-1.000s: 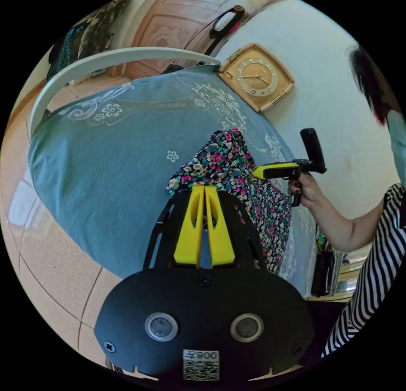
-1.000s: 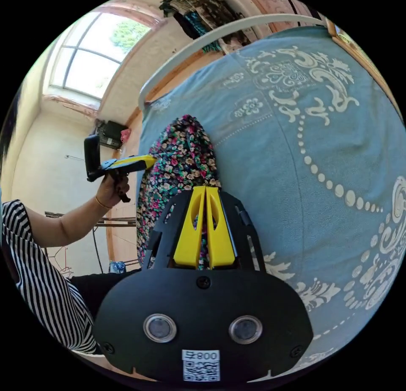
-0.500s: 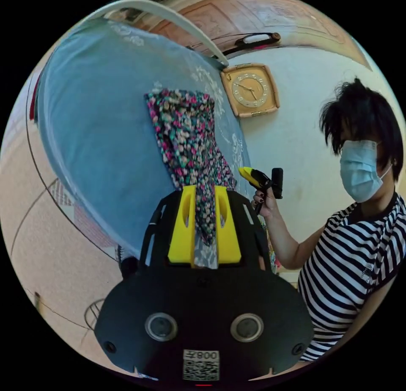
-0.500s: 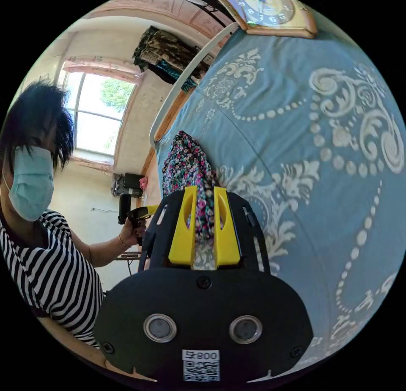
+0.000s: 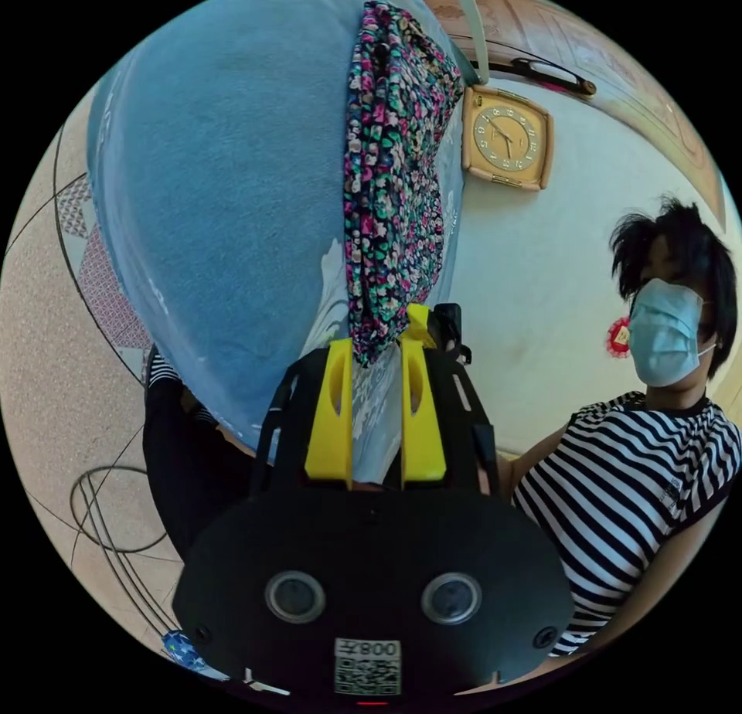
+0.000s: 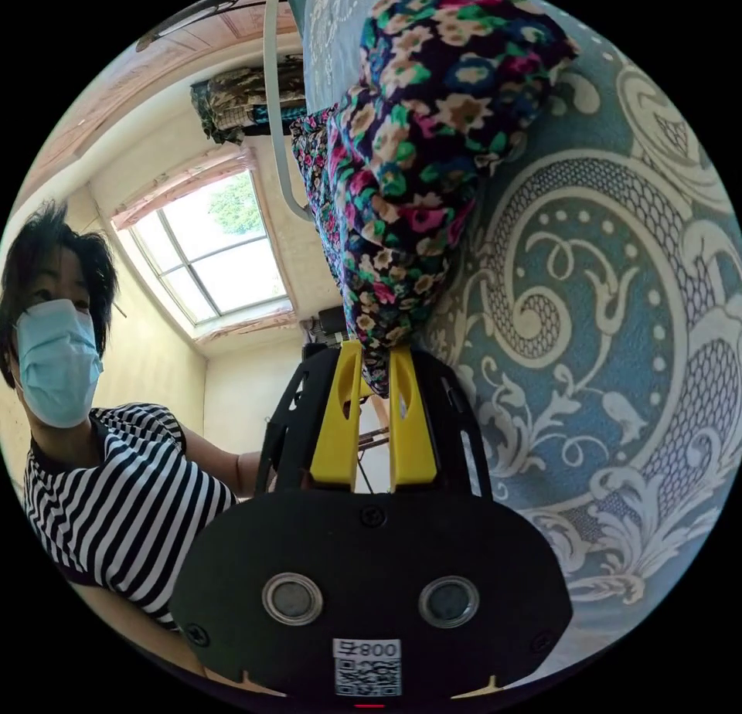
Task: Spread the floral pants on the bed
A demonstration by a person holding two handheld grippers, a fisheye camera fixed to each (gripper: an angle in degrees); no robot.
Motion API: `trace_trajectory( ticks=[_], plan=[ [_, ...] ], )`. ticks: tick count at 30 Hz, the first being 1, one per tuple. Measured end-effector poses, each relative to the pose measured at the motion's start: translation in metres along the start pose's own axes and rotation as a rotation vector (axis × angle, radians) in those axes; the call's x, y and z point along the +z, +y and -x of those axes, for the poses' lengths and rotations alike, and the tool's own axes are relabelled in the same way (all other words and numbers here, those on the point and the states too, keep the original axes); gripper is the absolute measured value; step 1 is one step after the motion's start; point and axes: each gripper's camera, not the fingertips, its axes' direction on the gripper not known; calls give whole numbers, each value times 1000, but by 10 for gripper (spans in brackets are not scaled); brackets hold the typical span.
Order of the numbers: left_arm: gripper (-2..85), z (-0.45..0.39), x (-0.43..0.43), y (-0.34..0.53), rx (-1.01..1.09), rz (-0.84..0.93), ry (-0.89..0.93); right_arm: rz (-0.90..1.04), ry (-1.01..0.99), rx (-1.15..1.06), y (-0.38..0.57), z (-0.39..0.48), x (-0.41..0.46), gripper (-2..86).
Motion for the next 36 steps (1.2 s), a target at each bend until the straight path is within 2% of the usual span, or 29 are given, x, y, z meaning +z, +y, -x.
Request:
trace_trajectory(
  ticks=[4, 9, 12, 14, 20, 24, 29, 32, 36],
  plan=[
    [41, 8, 15, -5, -35, -20, 60, -4, -27, -4, 20, -5, -9, 51],
    [36, 7, 25, -1, -34, -59, 145, -37, -71, 17, 55, -14, -13, 99],
    [39, 5, 33, -2, -17, -39, 134, -43, -135, 53, 75, -20, -2, 117],
    [44, 5, 38, -2, -12, -29, 119, -69, -226, 55, 86, -24, 8, 92],
    [101, 9, 27, 5, -12, -94, 71, -78, -245, 40, 122, -18, 20, 30],
    [147, 27, 32, -11, -55, -205, 186, -102, -291, 6, 150, -6, 22, 18],
    [161, 31, 57, -48, -22, -318, 326, -107, -254, -41, 194, 13, 27, 9],
    [148, 25, 73, -65, -3, -345, 318, -126, -262, -44, 222, 18, 32, 7],
    [67, 22, 93, -72, -27, -372, 291, -139, -249, -63, 261, 28, 39, 6]
  ],
)
